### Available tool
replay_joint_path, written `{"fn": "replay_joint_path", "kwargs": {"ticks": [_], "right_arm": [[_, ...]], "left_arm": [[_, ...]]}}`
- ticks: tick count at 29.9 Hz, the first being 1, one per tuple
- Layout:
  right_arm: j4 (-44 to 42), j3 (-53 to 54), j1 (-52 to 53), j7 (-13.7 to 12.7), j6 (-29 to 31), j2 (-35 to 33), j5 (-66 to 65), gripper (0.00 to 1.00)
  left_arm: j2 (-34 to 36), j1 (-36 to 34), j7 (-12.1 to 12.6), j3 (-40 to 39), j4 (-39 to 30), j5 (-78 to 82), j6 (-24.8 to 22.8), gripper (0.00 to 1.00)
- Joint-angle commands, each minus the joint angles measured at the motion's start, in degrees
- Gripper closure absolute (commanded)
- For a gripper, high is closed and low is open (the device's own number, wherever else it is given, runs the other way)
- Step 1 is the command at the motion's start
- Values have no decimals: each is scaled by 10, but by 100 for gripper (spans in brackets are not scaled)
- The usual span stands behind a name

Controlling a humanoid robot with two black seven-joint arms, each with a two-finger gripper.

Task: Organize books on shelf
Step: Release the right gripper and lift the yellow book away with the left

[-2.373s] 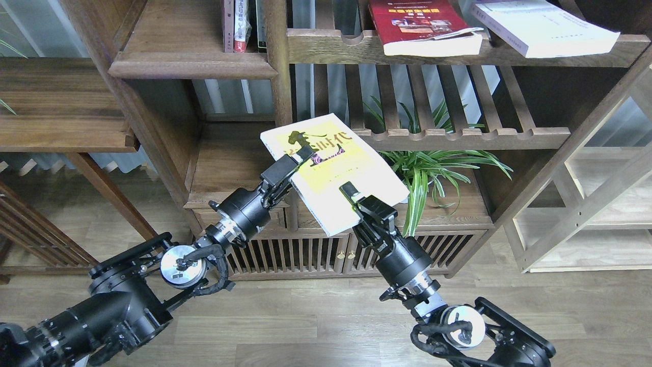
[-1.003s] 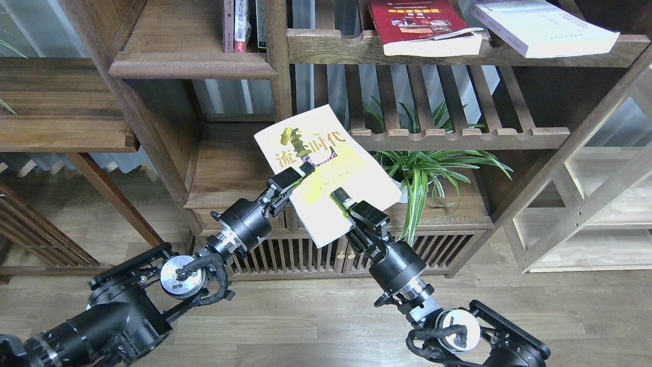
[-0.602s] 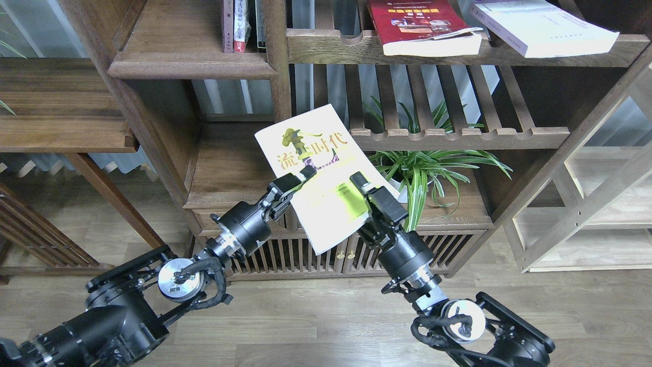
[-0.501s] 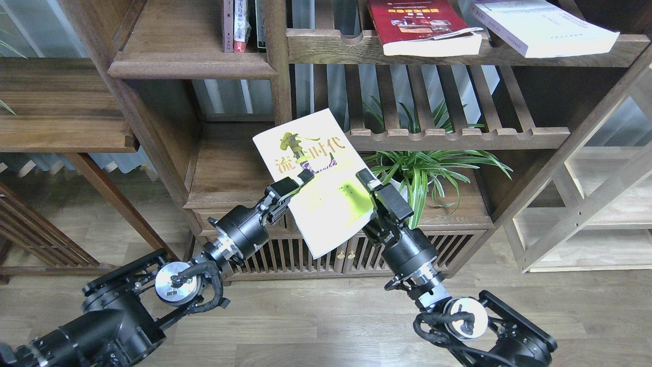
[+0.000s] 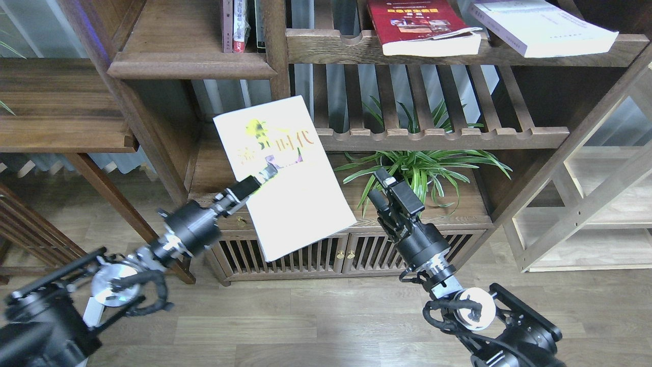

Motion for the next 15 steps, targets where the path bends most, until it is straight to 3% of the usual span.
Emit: {"fn": "replay_joint_path", "kwargs": {"ticks": [1,15], "right_arm": [[-13,-2,14,0,0,2,-1,13],[-49,-12,11,0,0,3,-40,13]], "left_arm": [[38,9,0,-41,-36,62,0,100],[93,84,2,-239,-215,212,0,100]]}}
